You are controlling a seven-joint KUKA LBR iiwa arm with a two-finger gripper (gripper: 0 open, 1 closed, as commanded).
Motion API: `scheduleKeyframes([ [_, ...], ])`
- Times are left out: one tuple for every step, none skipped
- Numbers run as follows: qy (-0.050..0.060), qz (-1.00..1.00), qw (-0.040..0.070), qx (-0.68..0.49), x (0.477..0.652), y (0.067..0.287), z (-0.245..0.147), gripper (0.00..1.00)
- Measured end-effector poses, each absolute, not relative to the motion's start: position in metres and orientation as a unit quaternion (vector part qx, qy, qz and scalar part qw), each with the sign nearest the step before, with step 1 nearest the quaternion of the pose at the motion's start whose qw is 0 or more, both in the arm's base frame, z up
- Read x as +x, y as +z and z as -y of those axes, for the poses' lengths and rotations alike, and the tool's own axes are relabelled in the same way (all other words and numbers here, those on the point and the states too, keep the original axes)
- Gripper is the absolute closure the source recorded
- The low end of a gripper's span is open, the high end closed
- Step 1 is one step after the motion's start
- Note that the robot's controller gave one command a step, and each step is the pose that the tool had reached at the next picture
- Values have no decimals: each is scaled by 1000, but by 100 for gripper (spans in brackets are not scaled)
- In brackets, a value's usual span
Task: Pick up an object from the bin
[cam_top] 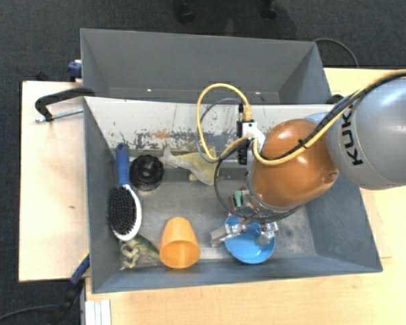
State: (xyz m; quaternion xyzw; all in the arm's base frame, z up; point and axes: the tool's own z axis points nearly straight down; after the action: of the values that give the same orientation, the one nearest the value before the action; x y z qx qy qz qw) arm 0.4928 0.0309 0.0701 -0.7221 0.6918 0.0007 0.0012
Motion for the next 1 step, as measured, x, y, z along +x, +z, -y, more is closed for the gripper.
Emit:
scheduleKeyframes([
  [0, -692, 2, -722, 493, 70, -31, 100],
])
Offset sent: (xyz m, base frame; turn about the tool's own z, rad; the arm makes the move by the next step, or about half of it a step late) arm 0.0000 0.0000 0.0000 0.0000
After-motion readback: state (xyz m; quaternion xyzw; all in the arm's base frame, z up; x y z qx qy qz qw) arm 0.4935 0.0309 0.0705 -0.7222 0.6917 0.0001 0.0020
